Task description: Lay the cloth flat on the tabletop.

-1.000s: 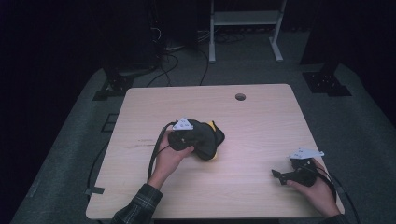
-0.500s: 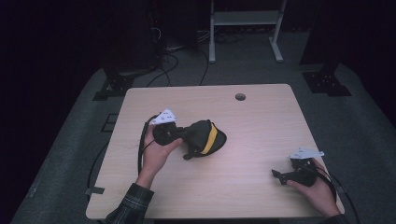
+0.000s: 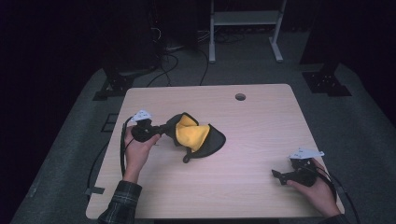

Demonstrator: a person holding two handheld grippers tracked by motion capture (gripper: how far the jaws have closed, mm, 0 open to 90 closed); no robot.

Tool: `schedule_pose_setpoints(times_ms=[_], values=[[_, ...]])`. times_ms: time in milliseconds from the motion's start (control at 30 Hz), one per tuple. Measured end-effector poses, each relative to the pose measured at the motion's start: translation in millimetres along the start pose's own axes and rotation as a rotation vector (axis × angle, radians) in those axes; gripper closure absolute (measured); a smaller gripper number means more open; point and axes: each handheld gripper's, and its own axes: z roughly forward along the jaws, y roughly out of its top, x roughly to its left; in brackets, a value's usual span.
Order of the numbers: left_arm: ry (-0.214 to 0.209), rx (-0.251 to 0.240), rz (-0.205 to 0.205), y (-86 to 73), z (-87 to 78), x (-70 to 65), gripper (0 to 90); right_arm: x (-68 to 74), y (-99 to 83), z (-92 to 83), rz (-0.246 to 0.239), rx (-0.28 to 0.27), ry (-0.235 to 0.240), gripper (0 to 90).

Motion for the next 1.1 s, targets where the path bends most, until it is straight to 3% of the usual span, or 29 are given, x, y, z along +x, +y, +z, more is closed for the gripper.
schedule_pose_setpoints(times_ms=[33, 67, 133, 167, 333, 433, 567, 633, 800, 833, 933, 1100], values=[[0.046, 0.033, -0.004, -6.6, 3.3, 7.3, 85.4, 0.0, 0.0, 0.0, 0.000, 0.000, 0.000, 2.6], [0.046, 0.033, -0.004, -6.6, 3.3, 7.3, 85.0, 0.0, 0.0, 0.0, 0.000, 0.000, 0.000, 2.6], [0.102, 0.088, -0.001, -13.1, 7.3, 13.4, 84.0, 0.0, 0.0, 0.0, 0.000, 0.000, 0.000, 2.6], [0.116, 0.101, -0.023, -17.5, 8.9, 18.4, 79.2, 0.0, 0.0, 0.0, 0.001, 0.000, 0.000, 2.6], [0.160, 0.063, -0.026, -13.9, -3.5, 20.1, 66.7, -0.2, 0.4, 0.3, 0.001, 0.000, 0.002, 2.6], [0.188, 0.009, -0.025, -6.9, -24.1, 18.7, 62.4, -0.2, 0.5, 0.3, 0.001, 0.001, 0.002, 2.6], [0.179, -0.007, -0.011, -5.8, -34.1, 10.9, 60.2, -0.5, 0.6, 0.4, 0.001, 0.001, 0.003, 2.6], [0.142, -0.012, 0.008, -8.5, -37.5, -1.6, 60.4, -0.4, 0.6, 0.4, 0.000, 0.001, 0.002, 2.6], [0.107, -0.007, 0.037, -13.8, -36.2, -21.6, 61.1, -0.2, 0.9, 0.7, 0.001, 0.003, 0.002, 2.6], [0.093, 0.006, 0.054, -16.9, -34.3, -31.2, 62.0, -0.4, 1.0, 0.8, -0.002, 0.002, 0.003, 2.6], [0.078, 0.016, 0.067, -20.6, -31.8, -40.2, 63.2, -0.4, 1.0, 1.0, -0.002, 0.001, 0.002, 2.6], [0.018, 0.068, 0.095, -33.6, -18.5, -61.3, 67.2, -0.3, 1.0, 1.0, -0.004, 0.002, 0.003, 2.6]])
